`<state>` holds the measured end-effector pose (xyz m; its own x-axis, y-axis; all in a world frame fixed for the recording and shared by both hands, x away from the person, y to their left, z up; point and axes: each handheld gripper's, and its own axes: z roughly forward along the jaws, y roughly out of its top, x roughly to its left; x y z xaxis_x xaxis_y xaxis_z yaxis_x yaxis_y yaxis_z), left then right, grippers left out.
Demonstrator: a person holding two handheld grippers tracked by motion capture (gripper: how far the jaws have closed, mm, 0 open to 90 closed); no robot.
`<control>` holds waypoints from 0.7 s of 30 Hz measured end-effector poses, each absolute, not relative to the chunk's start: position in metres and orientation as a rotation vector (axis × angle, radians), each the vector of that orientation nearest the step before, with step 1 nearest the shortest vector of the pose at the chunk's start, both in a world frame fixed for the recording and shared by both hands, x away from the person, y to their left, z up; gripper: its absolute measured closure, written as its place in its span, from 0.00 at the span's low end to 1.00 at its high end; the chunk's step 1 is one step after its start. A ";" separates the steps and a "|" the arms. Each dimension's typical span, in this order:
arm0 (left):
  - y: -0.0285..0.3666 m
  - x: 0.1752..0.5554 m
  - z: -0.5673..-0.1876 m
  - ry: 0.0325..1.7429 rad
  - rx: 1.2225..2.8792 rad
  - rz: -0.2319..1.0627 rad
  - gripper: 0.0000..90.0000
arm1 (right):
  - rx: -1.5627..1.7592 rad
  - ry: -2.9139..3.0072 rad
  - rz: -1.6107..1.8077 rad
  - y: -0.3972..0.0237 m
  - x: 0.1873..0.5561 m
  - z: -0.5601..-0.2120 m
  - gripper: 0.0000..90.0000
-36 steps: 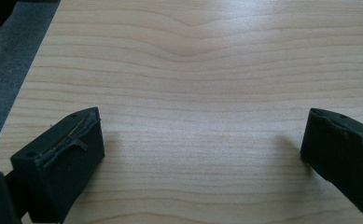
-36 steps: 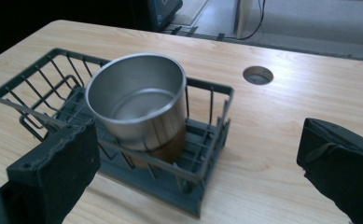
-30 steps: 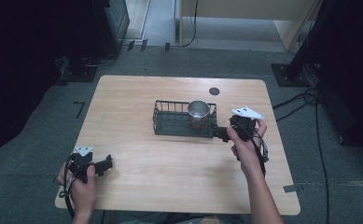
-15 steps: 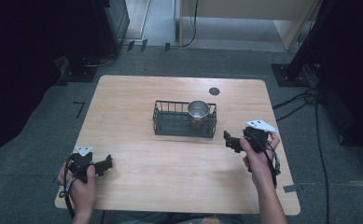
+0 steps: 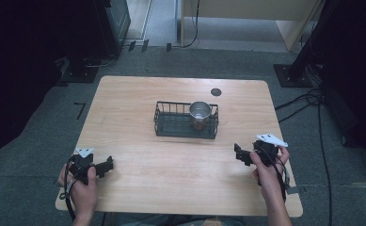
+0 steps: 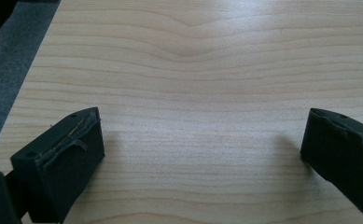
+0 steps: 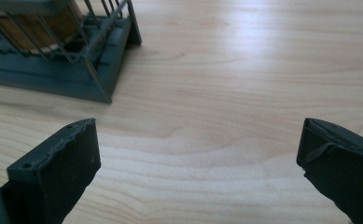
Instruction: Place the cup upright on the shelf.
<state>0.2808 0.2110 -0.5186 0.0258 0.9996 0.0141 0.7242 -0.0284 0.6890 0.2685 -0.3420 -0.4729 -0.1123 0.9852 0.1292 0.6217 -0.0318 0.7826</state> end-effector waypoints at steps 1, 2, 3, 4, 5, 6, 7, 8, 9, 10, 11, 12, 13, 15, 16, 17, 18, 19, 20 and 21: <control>0.211 0.281 -0.519 1.749 1.805 0.714 0.00 | 1.690 1.770 0.992 -0.343 0.267 -0.475 0.00; 0.211 0.281 -0.519 1.749 1.805 0.714 0.00 | 1.696 1.768 0.988 -0.345 0.265 -0.478 0.00; 0.211 0.281 -0.519 1.749 1.805 0.714 0.00 | 1.706 1.765 0.986 -0.347 0.263 -0.480 0.00; 0.211 0.281 -0.519 1.749 1.805 0.713 0.00 | 1.707 1.765 0.983 -0.348 0.262 -0.482 0.00; 0.211 0.281 -0.519 1.749 1.805 0.714 0.00 | 1.717 1.760 0.977 -0.350 0.260 -0.484 0.00; 0.211 0.281 -0.519 1.749 1.805 0.714 0.00 | 1.723 1.757 0.973 -0.353 0.258 -0.486 0.00; 0.211 0.281 -0.519 1.749 1.805 0.714 0.00 | 1.730 1.753 0.970 -0.355 0.257 -0.488 0.00; 0.211 0.281 -0.519 1.749 1.805 0.714 0.00 | 1.737 1.749 0.964 -0.357 0.255 -0.489 0.00; 0.211 0.281 -0.519 1.749 1.805 0.713 0.00 | 1.738 1.749 0.958 -0.359 0.253 -0.491 0.00; 0.211 0.281 -0.519 1.749 1.805 0.713 0.00 | 1.744 1.745 0.954 -0.361 0.251 -0.492 0.00; 0.211 0.281 -0.519 1.749 1.806 0.714 0.00 | 1.748 1.743 0.946 -0.363 0.249 -0.494 0.00; 0.211 0.281 -0.519 1.749 1.805 0.714 0.00 | 1.752 1.741 0.931 -0.366 0.247 -0.497 0.00; 0.211 0.281 -0.519 1.749 1.805 0.713 0.00 | 1.769 1.733 0.924 -0.371 0.242 -0.501 0.00; 0.211 0.281 -0.519 1.749 1.806 0.714 0.00 | 1.777 1.730 0.920 -0.374 0.240 -0.504 0.00; 0.211 0.281 -0.519 1.749 1.805 0.714 0.00 | 1.784 1.728 0.912 -0.376 0.238 -0.507 0.00; 0.211 0.281 -0.519 1.749 1.805 0.714 0.00 | 1.795 1.724 0.905 -0.379 0.236 -0.509 0.00; 0.211 0.281 -0.519 1.749 1.805 0.713 0.00 | 1.803 1.720 0.898 -0.381 0.235 -0.511 0.00; 0.211 0.281 -0.519 1.749 1.805 0.713 0.00 | 1.808 1.719 0.894 -0.383 0.233 -0.512 0.00; 0.211 0.281 -0.519 1.749 1.805 0.714 0.00 | 1.813 1.716 0.888 -0.385 0.231 -0.514 0.00; 0.211 0.281 -0.519 1.749 1.806 0.714 0.00 | 1.815 1.713 0.879 -0.387 0.229 -0.515 0.00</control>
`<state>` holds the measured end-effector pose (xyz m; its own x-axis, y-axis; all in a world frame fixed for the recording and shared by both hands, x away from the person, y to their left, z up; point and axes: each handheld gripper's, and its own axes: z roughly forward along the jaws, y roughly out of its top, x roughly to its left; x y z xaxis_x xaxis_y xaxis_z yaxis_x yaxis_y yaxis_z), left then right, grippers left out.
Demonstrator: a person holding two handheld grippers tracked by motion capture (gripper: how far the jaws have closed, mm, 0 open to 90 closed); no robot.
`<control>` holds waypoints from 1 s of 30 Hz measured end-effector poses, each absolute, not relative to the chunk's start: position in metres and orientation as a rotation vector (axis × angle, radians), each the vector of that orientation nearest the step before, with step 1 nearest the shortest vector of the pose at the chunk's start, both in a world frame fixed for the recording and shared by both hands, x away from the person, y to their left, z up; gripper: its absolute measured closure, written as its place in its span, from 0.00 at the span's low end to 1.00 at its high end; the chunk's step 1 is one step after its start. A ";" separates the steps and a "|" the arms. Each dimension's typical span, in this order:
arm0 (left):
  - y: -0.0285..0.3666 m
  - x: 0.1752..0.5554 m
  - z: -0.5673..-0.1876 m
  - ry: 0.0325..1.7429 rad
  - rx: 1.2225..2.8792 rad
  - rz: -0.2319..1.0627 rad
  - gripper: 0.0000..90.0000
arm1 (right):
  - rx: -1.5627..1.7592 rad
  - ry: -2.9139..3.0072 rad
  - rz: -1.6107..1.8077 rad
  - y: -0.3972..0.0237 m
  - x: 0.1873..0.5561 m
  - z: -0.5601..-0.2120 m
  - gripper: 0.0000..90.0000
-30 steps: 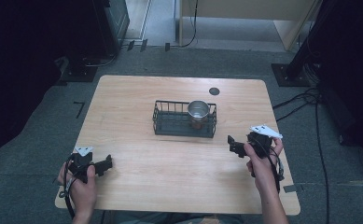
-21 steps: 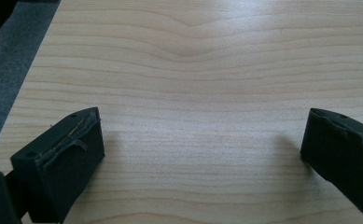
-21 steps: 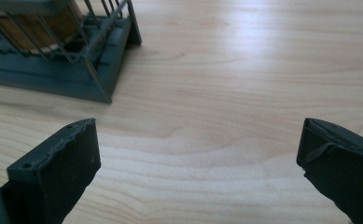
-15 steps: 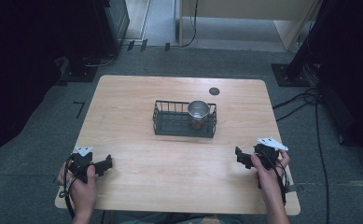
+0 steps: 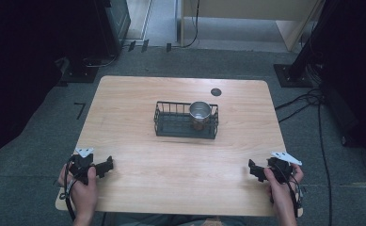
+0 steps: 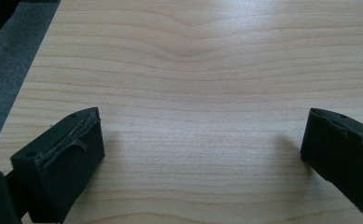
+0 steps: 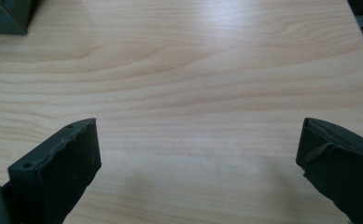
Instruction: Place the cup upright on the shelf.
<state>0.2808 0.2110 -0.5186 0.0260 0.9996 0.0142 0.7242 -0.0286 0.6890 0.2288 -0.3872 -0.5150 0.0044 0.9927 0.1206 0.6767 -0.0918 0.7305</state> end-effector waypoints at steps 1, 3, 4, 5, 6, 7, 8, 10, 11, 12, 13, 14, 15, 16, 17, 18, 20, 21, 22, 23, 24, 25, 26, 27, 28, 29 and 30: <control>0.211 0.281 -0.519 1.749 1.805 0.714 0.00 | 1.815 1.712 0.869 -0.388 0.227 -0.516 0.00; 0.211 0.281 -0.519 1.749 1.805 0.714 0.00 | 1.822 1.706 0.834 -0.394 0.220 -0.521 0.00; 0.211 0.281 -0.519 1.749 1.805 0.714 0.00 | 1.822 1.706 0.834 -0.394 0.220 -0.521 0.00; 0.211 0.281 -0.519 1.749 1.805 0.714 0.00 | 1.831 1.704 0.828 -0.396 0.218 -0.523 0.00; 0.211 0.281 -0.519 1.749 1.805 0.714 0.00 | 1.841 1.702 0.823 -0.398 0.216 -0.526 0.00; 0.211 0.281 -0.519 1.749 1.805 0.714 0.00 | 1.830 1.692 0.816 -0.399 0.213 -0.527 0.00; 0.211 0.281 -0.519 1.749 1.805 0.714 0.00 | 1.825 1.693 0.803 -0.399 0.211 -0.528 0.00; 0.211 0.281 -0.519 1.749 1.805 0.714 0.00 | 1.824 1.690 0.786 -0.399 0.208 -0.528 0.00; 0.211 0.281 -0.519 1.749 1.805 0.714 0.00 | 1.820 1.694 0.773 -0.399 0.206 -0.528 0.00; 0.211 0.281 -0.519 1.749 1.805 0.714 0.00 | 1.809 1.707 0.751 -0.397 0.206 -0.529 0.00; 0.211 0.281 -0.519 1.749 1.805 0.714 0.00 | 1.793 1.725 0.754 -0.397 0.205 -0.529 0.00; 0.211 0.281 -0.519 1.749 1.805 0.714 0.00 | 1.789 1.730 0.756 -0.396 0.205 -0.529 0.00; 0.211 0.281 -0.519 1.749 1.805 0.714 0.00 | 1.788 1.732 0.758 -0.396 0.204 -0.529 0.00; 0.211 0.281 -0.519 1.749 1.805 0.714 0.00 | 1.790 1.730 0.758 -0.396 0.204 -0.529 0.00; 0.211 0.281 -0.519 1.749 1.805 0.714 0.00 | 1.793 1.728 0.757 -0.396 0.204 -0.529 0.00; 0.211 0.281 -0.519 1.749 1.805 0.714 0.00 | 1.794 1.727 0.756 -0.396 0.204 -0.529 0.00; 0.211 0.281 -0.519 1.749 1.805 0.714 0.00 | 1.797 1.723 0.754 -0.396 0.204 -0.529 0.00; 0.211 0.281 -0.519 1.749 1.805 0.714 0.00 | 1.797 1.723 0.754 -0.396 0.204 -0.529 0.00; 0.211 0.281 -0.519 1.749 1.805 0.714 0.00 | 1.796 1.722 0.754 -0.396 0.204 -0.529 0.00; 0.211 0.281 -0.519 1.749 1.805 0.714 0.00 | 1.796 1.722 0.754 -0.396 0.204 -0.529 0.00; 0.211 0.281 -0.519 1.749 1.805 0.714 0.00 | 1.796 1.723 0.754 -0.396 0.204 -0.529 0.00; 0.211 0.281 -0.519 1.749 1.805 0.714 0.00 | 1.796 1.723 0.754 -0.396 0.204 -0.529 0.00; 0.211 0.281 -0.519 1.749 1.805 0.714 0.00 | 1.796 1.723 0.754 -0.396 0.204 -0.529 0.00; 0.211 0.281 -0.519 1.749 1.805 0.713 0.00 | 1.796 1.723 0.754 -0.396 0.204 -0.529 0.00; 0.211 0.281 -0.519 1.749 1.805 0.714 0.00 | 1.796 1.723 0.754 -0.396 0.204 -0.529 0.00; 0.211 0.281 -0.519 1.749 1.805 0.714 0.00 | 1.796 1.723 0.754 -0.396 0.204 -0.529 0.00; 0.211 0.281 -0.519 1.749 1.805 0.713 0.00 | 1.797 1.723 0.754 -0.396 0.204 -0.529 0.00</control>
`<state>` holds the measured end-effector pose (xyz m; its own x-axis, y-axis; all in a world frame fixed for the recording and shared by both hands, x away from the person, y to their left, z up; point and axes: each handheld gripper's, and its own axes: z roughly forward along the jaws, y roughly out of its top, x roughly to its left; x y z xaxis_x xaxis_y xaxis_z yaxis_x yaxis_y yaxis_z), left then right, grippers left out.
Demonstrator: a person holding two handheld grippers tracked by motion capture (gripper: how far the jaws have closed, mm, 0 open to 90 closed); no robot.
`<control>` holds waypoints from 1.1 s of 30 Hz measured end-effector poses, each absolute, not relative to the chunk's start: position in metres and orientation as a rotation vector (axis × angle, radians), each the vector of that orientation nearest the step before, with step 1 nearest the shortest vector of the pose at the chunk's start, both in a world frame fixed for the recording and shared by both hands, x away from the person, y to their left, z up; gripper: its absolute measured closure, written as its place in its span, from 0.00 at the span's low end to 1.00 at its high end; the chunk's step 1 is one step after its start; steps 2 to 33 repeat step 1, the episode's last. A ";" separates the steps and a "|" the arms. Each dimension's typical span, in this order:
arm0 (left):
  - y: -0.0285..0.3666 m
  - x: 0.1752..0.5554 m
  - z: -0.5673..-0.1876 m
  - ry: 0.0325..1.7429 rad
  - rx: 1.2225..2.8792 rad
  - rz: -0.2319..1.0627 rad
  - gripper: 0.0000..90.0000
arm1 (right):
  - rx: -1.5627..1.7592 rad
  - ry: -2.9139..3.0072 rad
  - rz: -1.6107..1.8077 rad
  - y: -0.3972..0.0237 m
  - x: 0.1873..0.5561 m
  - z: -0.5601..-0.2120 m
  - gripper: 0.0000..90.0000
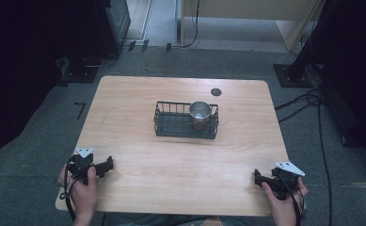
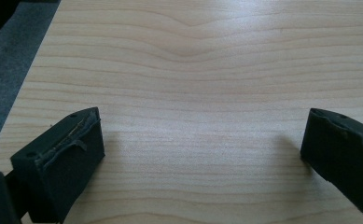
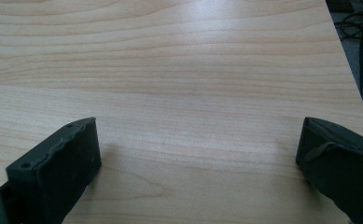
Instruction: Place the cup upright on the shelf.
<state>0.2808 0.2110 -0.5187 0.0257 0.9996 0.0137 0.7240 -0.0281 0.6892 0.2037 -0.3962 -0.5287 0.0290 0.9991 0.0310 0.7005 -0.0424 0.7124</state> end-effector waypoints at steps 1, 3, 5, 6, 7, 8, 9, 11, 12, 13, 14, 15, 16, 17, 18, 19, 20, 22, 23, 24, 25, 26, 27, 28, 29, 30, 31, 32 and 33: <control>0.211 0.281 -0.519 1.749 1.805 0.714 0.00 | 1.797 1.723 0.754 -0.396 0.204 -0.529 0.00; 0.211 0.281 -0.519 1.749 1.805 0.714 0.00 | 1.797 1.723 0.754 -0.396 0.204 -0.529 0.00; 0.211 0.281 -0.519 1.749 1.805 0.714 0.00 | 1.797 1.723 0.754 -0.396 0.204 -0.529 0.00; 0.211 0.281 -0.519 1.749 1.805 0.714 0.00 | 1.797 1.723 0.754 -0.396 0.204 -0.529 0.00; 0.211 0.281 -0.519 1.749 1.805 0.714 0.00 | 1.797 1.723 0.754 -0.396 0.204 -0.529 0.00; 0.211 0.281 -0.519 1.749 1.805 0.714 0.00 | 1.797 1.723 0.754 -0.396 0.204 -0.529 0.00; 0.211 0.281 -0.519 1.749 1.805 0.714 0.00 | 1.797 1.723 0.754 -0.396 0.204 -0.529 0.00; 0.211 0.281 -0.519 1.749 1.805 0.714 0.00 | 1.797 1.723 0.754 -0.396 0.204 -0.529 0.00; 0.211 0.281 -0.519 1.749 1.805 0.714 0.00 | 1.797 1.723 0.754 -0.396 0.204 -0.529 0.00; 0.211 0.281 -0.519 1.749 1.805 0.714 0.00 | 1.797 1.723 0.754 -0.396 0.204 -0.529 0.00; 0.211 0.281 -0.519 1.749 1.805 0.714 0.00 | 1.797 1.723 0.754 -0.396 0.204 -0.529 0.00; 0.211 0.281 -0.519 1.749 1.805 0.714 0.00 | 1.797 1.723 0.754 -0.396 0.204 -0.529 0.00; 0.211 0.281 -0.519 1.749 1.805 0.714 0.00 | 1.797 1.723 0.754 -0.396 0.204 -0.529 0.00; 0.211 0.281 -0.519 1.749 1.805 0.714 0.00 | 1.797 1.723 0.754 -0.396 0.204 -0.529 0.00; 0.211 0.281 -0.519 1.749 1.805 0.714 0.00 | 1.797 1.723 0.754 -0.396 0.204 -0.529 0.00; 0.211 0.281 -0.519 1.749 1.805 0.714 0.00 | 1.797 1.723 0.754 -0.396 0.204 -0.529 0.00; 0.211 0.281 -0.519 1.749 1.805 0.714 0.00 | 1.797 1.723 0.754 -0.396 0.204 -0.529 0.00; 0.211 0.281 -0.519 1.749 1.805 0.714 0.00 | 1.797 1.723 0.754 -0.396 0.204 -0.529 0.00; 0.211 0.281 -0.519 1.749 1.805 0.714 0.00 | 1.797 1.723 0.754 -0.396 0.204 -0.529 0.00; 0.211 0.281 -0.519 1.749 1.805 0.714 0.00 | 1.797 1.723 0.754 -0.396 0.204 -0.529 0.00; 0.211 0.281 -0.519 1.749 1.805 0.714 0.00 | 1.797 1.723 0.754 -0.396 0.204 -0.529 0.00; 0.211 0.281 -0.519 1.749 1.805 0.714 0.00 | 1.797 1.723 0.754 -0.396 0.204 -0.529 0.00; 0.211 0.281 -0.519 1.749 1.805 0.714 0.00 | 1.797 1.723 0.754 -0.396 0.204 -0.529 0.00; 0.211 0.281 -0.519 1.749 1.805 0.714 0.00 | 1.797 1.723 0.754 -0.396 0.204 -0.529 0.00; 0.211 0.281 -0.519 1.749 1.805 0.714 0.00 | 1.797 1.723 0.754 -0.396 0.204 -0.529 0.00; 0.211 0.281 -0.519 1.749 1.805 0.714 0.00 | 1.797 1.723 0.754 -0.396 0.204 -0.529 0.00; 0.211 0.281 -0.519 1.749 1.805 0.714 0.00 | 1.797 1.723 0.754 -0.396 0.204 -0.529 0.00; 0.211 0.281 -0.519 1.749 1.805 0.714 0.00 | 1.797 1.723 0.754 -0.396 0.204 -0.529 0.00; 0.211 0.281 -0.519 1.749 1.805 0.714 0.00 | 1.797 1.723 0.754 -0.396 0.204 -0.529 0.00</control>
